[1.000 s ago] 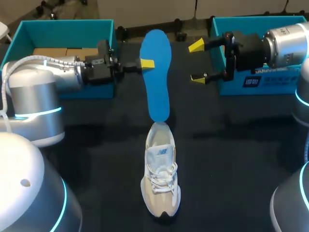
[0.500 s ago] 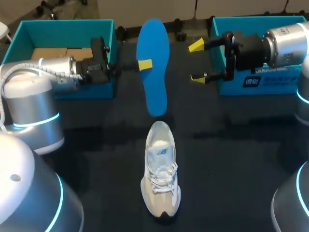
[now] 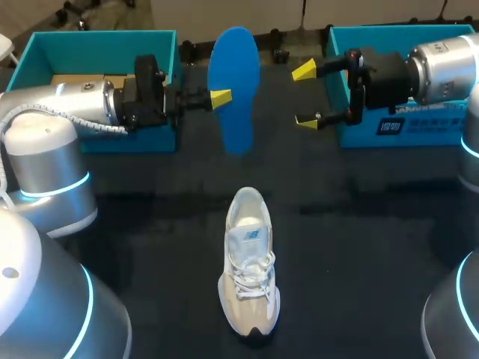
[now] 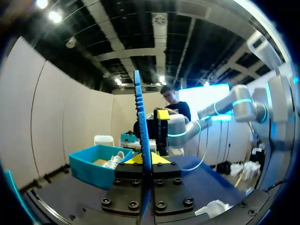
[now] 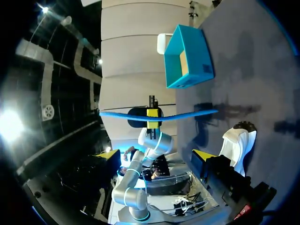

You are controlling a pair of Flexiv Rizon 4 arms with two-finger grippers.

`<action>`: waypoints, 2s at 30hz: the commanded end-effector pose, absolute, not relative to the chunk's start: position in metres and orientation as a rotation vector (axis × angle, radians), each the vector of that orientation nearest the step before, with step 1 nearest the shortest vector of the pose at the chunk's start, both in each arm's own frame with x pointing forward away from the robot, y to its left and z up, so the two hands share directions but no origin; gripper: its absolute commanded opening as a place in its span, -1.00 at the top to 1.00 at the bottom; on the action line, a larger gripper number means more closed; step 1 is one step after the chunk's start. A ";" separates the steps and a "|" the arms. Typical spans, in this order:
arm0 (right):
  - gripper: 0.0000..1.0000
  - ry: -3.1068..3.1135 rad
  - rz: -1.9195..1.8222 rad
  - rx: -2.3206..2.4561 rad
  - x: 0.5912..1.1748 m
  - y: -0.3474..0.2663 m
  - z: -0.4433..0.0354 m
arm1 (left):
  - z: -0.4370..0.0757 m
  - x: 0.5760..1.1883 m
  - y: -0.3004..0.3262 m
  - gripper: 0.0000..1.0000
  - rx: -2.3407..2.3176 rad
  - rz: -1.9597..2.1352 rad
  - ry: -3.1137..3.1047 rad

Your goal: Take the shoe out of the shoebox, open the shoe tongue, remove and reinsert the insole, then place the shoe into the shoebox

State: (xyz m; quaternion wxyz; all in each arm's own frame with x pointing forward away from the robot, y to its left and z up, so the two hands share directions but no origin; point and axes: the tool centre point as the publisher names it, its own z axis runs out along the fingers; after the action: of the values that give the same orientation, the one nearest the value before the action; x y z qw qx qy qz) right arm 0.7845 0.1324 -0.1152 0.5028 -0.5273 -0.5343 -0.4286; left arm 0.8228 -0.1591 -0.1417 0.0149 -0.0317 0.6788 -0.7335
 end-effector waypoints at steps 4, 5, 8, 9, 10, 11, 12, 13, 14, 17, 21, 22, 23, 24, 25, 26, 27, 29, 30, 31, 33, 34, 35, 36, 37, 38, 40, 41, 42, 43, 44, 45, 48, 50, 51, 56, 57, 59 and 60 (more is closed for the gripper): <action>-1.00 -1.291 -1.035 -1.274 0.785 0.134 -0.116 | -0.146 0.837 -0.152 1.00 0.564 -1.893 1.772; -1.00 -1.291 -1.035 -1.274 0.785 0.134 -0.116 | -0.146 0.837 -0.152 1.00 0.564 -1.893 1.772; -1.00 -1.291 -1.035 -1.274 0.785 0.134 -0.116 | -0.146 0.837 -0.152 1.00 0.564 -1.893 1.772; -1.00 -1.291 -1.035 -1.274 0.785 0.134 -0.116 | -0.146 0.837 -0.152 1.00 0.564 -1.893 1.772; -1.00 -1.291 -1.035 -1.274 0.785 0.134 -0.116 | -0.146 0.837 -0.152 1.00 0.564 -1.893 1.772; -1.00 -1.291 -1.035 -1.274 0.785 0.134 -0.116 | -0.146 0.837 -0.152 1.00 0.564 -1.893 1.772; -1.00 -1.291 -1.035 -1.274 0.785 0.134 -0.116 | -0.146 0.837 -0.152 1.00 0.564 -1.893 1.772; -1.00 -1.291 -1.035 -1.274 0.785 0.134 -0.116 | -0.146 0.837 -0.152 1.00 0.564 -1.893 1.772; -1.00 -1.291 -1.035 -1.274 0.785 0.134 -0.116 | -0.146 0.837 -0.152 1.00 0.564 -1.893 1.772; -1.00 -1.291 -1.035 -1.274 0.785 0.134 -0.116 | -0.145 0.835 -0.152 1.00 0.609 -1.891 1.727; -1.00 -1.291 -1.035 -1.274 0.785 0.134 -0.116 | -0.145 0.831 -0.147 1.00 0.766 -1.772 1.578; -1.00 -1.291 -1.035 -1.274 0.785 0.134 -0.116 | -0.146 0.828 -0.146 1.00 0.805 -1.739 1.540; -1.00 -1.291 -1.035 -1.274 0.785 0.134 -0.116 | -0.148 0.827 -0.146 1.00 0.829 -1.706 1.527; -1.00 -1.291 -1.035 -1.274 0.785 0.134 -0.116 | -0.151 0.826 -0.146 1.00 0.867 -1.683 1.486; -1.00 -1.291 -1.035 -1.274 0.785 0.134 -0.116 | -0.153 0.825 -0.146 1.00 0.902 -1.618 1.458; -1.00 -1.291 -1.035 -1.274 0.785 0.134 -0.116 | -0.155 0.825 -0.147 1.00 0.925 -1.606 1.436; -1.00 -1.291 -1.035 -1.274 0.785 0.134 -0.116 | -0.157 0.827 -0.148 1.00 0.946 -1.572 1.395; -1.00 -1.291 -1.035 -1.274 0.785 0.134 -0.116 | -0.160 0.827 -0.150 1.00 0.984 -1.544 1.354; -1.00 -1.291 -1.035 -1.274 0.785 0.134 -0.116 | -0.160 0.828 -0.151 1.00 0.986 -1.510 1.347; -1.00 -1.291 -1.035 -1.274 0.785 0.134 -0.116 | -0.161 0.828 -0.155 1.00 1.016 -1.437 1.310; -1.00 -1.291 -1.035 -1.274 0.785 0.134 -0.116 | -0.159 0.827 -0.157 1.00 1.036 -1.379 1.290; -1.00 -1.291 -1.035 -1.274 0.785 0.134 -0.116 | -0.159 0.826 -0.157 1.00 1.044 -1.365 1.277; -1.00 -1.291 -1.035 -1.274 0.785 0.134 -0.116 | -0.157 0.825 -0.157 1.00 1.051 -1.340 1.269; -1.00 -1.291 -1.035 -1.274 0.785 0.134 -0.116 | -0.156 0.825 -0.157 1.00 1.070 -1.333 1.255; -1.00 -1.291 -1.035 -1.274 0.785 0.134 -0.116 | -0.154 0.823 -0.157 1.00 1.083 -1.309 1.238; -1.00 -1.291 -1.035 -1.274 0.785 0.134 -0.116 | -0.153 0.822 -0.157 1.00 1.090 -1.309 1.234; -1.00 -1.291 -1.035 -1.274 0.785 0.134 -0.116 | -0.151 0.823 -0.157 1.00 1.112 -1.311 1.219; -1.00 -1.291 -1.035 -1.274 0.785 0.134 -0.116 | -0.150 0.823 -0.158 1.00 1.136 -1.294 1.205; -1.00 -1.291 -1.035 -1.274 0.785 0.134 -0.116 | -0.151 0.824 -0.159 1.00 1.150 -1.281 1.196; -1.00 -1.291 -1.035 -1.274 0.785 0.134 -0.116 | -0.151 0.824 -0.159 1.00 1.169 -1.270 1.186; -1.00 -1.291 -1.035 -1.274 0.785 0.134 -0.116 | -0.151 0.824 -0.159 1.00 1.184 -1.256 1.177; -1.00 -1.291 -1.035 -1.274 0.785 0.134 -0.116 | -0.151 0.824 -0.160 1.00 1.196 -1.246 1.176; -1.00 -1.291 -1.035 -1.274 0.785 0.134 -0.116 | -0.151 0.824 -0.160 1.00 1.215 -1.239 1.164; -1.00 -1.291 -1.035 -1.274 0.785 0.134 -0.116 | -0.151 0.824 -0.160 1.00 1.218 -1.228 1.164; -1.00 -1.291 -1.035 -1.274 0.785 0.134 -0.116 | -0.151 0.825 -0.160 1.00 1.218 -1.223 1.165; -1.00 -1.291 -1.035 -1.274 0.785 0.134 -0.116 | -0.150 0.828 -0.161 1.00 1.215 -1.210 1.168; -1.00 -1.291 -1.035 -1.274 0.785 0.134 -0.116 | -0.149 0.829 -0.162 1.00 1.214 -1.205 1.169; -1.00 -1.291 -1.035 -1.274 0.785 0.134 -0.116 | -0.148 0.828 -0.164 1.00 1.219 -1.195 1.164; -1.00 -1.302 -1.031 -1.283 0.786 0.135 -0.117 | -0.148 0.828 -0.165 1.00 1.218 -1.194 1.164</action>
State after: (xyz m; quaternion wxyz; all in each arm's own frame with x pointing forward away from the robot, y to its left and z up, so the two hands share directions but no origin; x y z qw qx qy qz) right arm 0.7849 0.1321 -0.1156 0.5017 -0.5276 -0.5353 -0.4283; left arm 0.8282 -0.1612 -0.1479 0.5114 0.5068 0.4835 -0.4978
